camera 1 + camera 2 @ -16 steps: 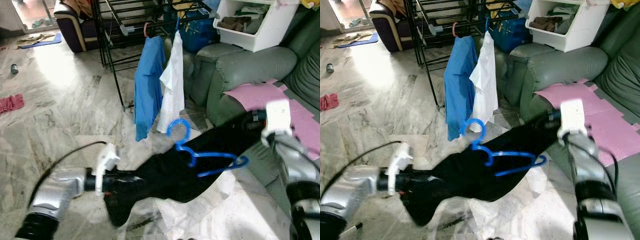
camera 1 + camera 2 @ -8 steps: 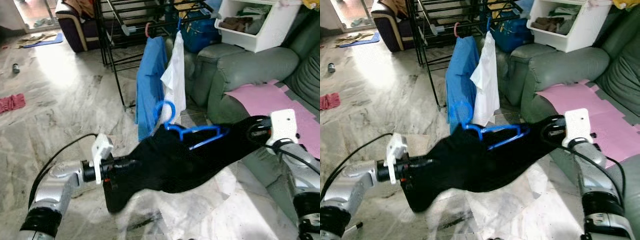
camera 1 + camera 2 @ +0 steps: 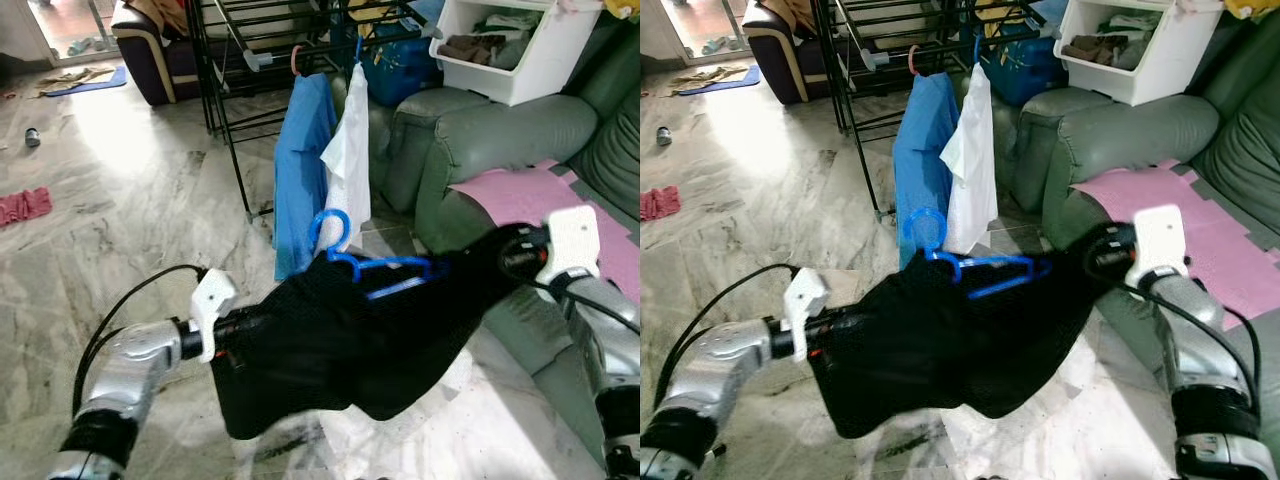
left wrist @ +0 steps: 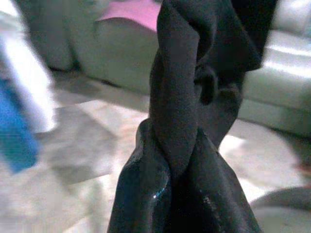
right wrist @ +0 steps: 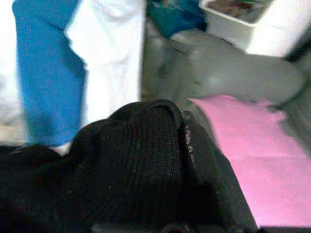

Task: Hang hanger

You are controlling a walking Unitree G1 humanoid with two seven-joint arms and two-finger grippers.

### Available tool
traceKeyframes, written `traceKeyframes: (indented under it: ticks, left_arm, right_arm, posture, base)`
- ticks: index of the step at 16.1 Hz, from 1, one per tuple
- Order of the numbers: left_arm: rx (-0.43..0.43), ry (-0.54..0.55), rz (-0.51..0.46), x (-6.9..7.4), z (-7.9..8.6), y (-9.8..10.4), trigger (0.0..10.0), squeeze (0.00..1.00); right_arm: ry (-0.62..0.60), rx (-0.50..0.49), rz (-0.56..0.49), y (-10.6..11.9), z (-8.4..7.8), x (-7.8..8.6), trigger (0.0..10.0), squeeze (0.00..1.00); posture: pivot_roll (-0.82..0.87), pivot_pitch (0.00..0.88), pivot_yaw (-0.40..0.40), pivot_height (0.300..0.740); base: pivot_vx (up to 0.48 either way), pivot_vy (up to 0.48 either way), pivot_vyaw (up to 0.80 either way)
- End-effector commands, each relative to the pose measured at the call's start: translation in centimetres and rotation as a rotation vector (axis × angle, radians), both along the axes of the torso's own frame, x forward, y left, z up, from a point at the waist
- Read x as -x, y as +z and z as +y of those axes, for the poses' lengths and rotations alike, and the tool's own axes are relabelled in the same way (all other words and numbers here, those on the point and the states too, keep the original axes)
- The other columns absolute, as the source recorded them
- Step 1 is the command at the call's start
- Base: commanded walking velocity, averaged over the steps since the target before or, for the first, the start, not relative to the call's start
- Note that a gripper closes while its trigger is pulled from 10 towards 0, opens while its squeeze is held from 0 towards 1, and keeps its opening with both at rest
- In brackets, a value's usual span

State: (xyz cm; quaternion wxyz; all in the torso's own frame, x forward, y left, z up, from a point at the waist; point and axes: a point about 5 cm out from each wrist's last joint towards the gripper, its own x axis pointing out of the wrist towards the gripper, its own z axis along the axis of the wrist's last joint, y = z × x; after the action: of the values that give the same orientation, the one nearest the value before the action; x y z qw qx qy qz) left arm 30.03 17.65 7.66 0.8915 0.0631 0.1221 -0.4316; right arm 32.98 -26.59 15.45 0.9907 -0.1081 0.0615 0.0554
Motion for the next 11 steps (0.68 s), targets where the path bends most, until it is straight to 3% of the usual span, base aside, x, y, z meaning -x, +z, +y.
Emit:
traceKeyframes:
  ticks: [1, 2, 6, 9, 10, 11]
  left_arm:
    - [-0.056, 0.111, -0.026, -0.6, 0.7, -0.2, 0.0, 0.0]
    - [-0.066, 0.223, -0.055, -1.1, 0.1, -0.6, 0.0, 0.0]
    - [0.037, 0.333, -0.092, -1.8, -3.5, -0.8, 0.0, 0.0]
    - [0.121, 0.348, -0.083, -1.6, -6.4, -0.9, 0.0, 0.0]
    - [0.129, 0.33, -0.079, -1.5, -7.3, -1.0, 0.0, 0.0]
    - [0.125, 0.31, -0.078, -1.2, -7.9, -1.1, 0.0, 0.0]
  right_arm:
    - [0.057, -0.024, -0.016, 1.2, 1.0, 0.0, 0.0, 0.0]
    - [0.126, -0.046, -0.006, 1.6, 3.0, 0.2, 0.0, 0.0]
    - [0.179, -0.106, -0.054, 1.1, 7.9, 0.2, 0.0, 0.0]
    - [0.267, -0.159, -0.047, -0.5, 12.6, 0.7, 0.0, 0.0]
    - [0.323, -0.117, -0.034, -1.4, 14.2, 1.2, 0.0, 0.0]
    - [0.382, -0.145, 0.008, -2.5, 15.8, 1.8, 0.0, 0.0]
  posture:
    - [-0.05, 0.046, -0.005, 0.74]
    - [-0.05, 0.046, -0.004, 0.74]
    - [-0.05, 0.034, -0.003, 0.74]
    - [-0.05, 0.004, -0.003, 0.74]
    - [-0.04, 0.0, -0.006, 0.74]
    - [-0.03, 0.0, -0.01, 0.74]
  base:
    - [0.0, 0.0, 0.0]
    - [0.0, 0.0, 0.0]
    - [0.0, 0.0, 0.0]
    - [0.0, 0.0, 0.0]
    - [0.0, 0.0, 0.0]
    - [0.0, 0.0, 0.0]
